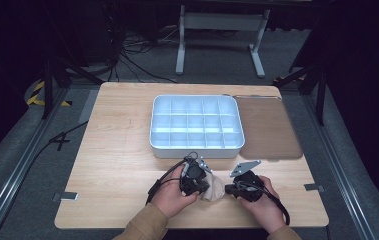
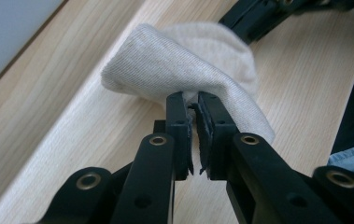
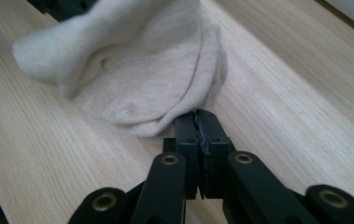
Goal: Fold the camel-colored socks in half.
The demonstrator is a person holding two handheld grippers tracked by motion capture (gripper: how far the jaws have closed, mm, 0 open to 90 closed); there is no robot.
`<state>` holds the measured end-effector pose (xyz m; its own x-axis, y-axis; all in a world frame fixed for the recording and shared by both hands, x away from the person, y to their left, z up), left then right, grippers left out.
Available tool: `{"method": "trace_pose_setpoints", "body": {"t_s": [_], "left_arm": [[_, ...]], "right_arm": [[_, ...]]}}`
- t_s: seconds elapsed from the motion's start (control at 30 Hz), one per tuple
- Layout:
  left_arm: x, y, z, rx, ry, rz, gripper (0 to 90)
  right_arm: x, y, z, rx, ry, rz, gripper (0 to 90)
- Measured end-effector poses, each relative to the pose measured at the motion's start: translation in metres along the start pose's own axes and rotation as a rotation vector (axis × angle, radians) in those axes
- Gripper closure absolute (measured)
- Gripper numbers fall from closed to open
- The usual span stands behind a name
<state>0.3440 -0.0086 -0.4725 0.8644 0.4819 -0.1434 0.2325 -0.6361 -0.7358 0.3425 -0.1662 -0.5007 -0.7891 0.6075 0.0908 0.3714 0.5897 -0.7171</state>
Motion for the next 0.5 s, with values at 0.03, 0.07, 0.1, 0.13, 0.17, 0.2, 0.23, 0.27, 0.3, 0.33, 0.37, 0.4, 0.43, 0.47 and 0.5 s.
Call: {"method": "trace_pose_setpoints", "body": {"t_s": [0.03,0.07,0.1,0.13,0.17,0.2,0.23,0.27,0.3,0.33,0.37,0.4,0.43,0.47,0.5], "left_arm": [[-0.001,0.000,-0.001,-0.009,0.007,-0.001,83.0],[-0.004,0.002,-0.004,-0.023,0.032,0.004,82.1],[-0.006,0.004,-0.005,-0.028,0.043,0.006,82.0],[-0.006,0.004,-0.005,-0.028,0.043,0.006,82.0],[-0.008,0.007,-0.006,-0.028,0.049,0.010,81.8],[-0.010,0.010,-0.007,-0.021,0.055,0.014,81.4],[-0.011,0.014,-0.007,-0.019,0.065,0.016,81.4],[-0.012,0.017,-0.007,-0.011,0.074,0.020,80.9],[-0.013,0.020,-0.007,-0.006,0.085,0.026,80.2],[-0.014,0.021,-0.007,-0.007,0.087,0.030,79.1],[-0.014,0.022,-0.007,-0.012,0.089,0.035,77.9],[-0.014,0.022,-0.007,-0.012,0.089,0.035,73.3],[-0.013,0.022,-0.007,-0.017,0.104,0.029,73.3],[-0.013,0.022,-0.007,-0.015,0.112,0.020,70.3],[-0.013,0.022,-0.007,-0.017,0.111,0.019,69.0]], "right_arm": [[0.001,0.000,0.000,-0.001,-0.003,0.000,88.4],[0.002,0.001,0.000,-0.001,-0.005,0.002,88.4],[0.003,0.001,-0.001,-0.001,-0.005,0.001,88.4],[0.003,0.001,-0.001,-0.002,-0.008,0.003,88.4],[0.004,0.001,-0.001,-0.003,-0.004,0.003,88.4],[0.004,0.001,0.000,-0.003,-0.001,0.003,88.4],[0.004,0.001,0.000,-0.003,-0.001,0.003,88.4],[0.004,0.001,0.000,-0.008,-0.005,0.003,87.6],[0.004,0.001,0.000,-0.008,-0.010,0.007,86.2],[0.003,0.000,0.001,-0.005,-0.013,0.010,83.6],[0.002,-0.002,0.001,-0.002,-0.004,0.018,81.6],[0.002,-0.002,0.001,-0.002,-0.004,0.018,81.6],[-0.002,-0.007,0.001,-0.020,0.008,0.027,79.6],[-0.004,-0.011,0.000,-0.025,0.022,0.031,77.6],[-0.005,-0.014,0.000,-0.035,0.032,0.033,74.9]]}}
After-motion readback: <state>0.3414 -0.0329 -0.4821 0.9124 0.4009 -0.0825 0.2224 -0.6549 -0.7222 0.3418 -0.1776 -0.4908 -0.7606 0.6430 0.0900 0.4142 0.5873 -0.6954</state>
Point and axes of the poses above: each handheld gripper's, and its own axes: y roughly forward along the jaws, z roughly out of its underside, x roughly to its left, the point moved 5 cm from there along y, roughly forward along the jaws, and after that the axes turned 11 degrees about -x, right-handed, at the moved point
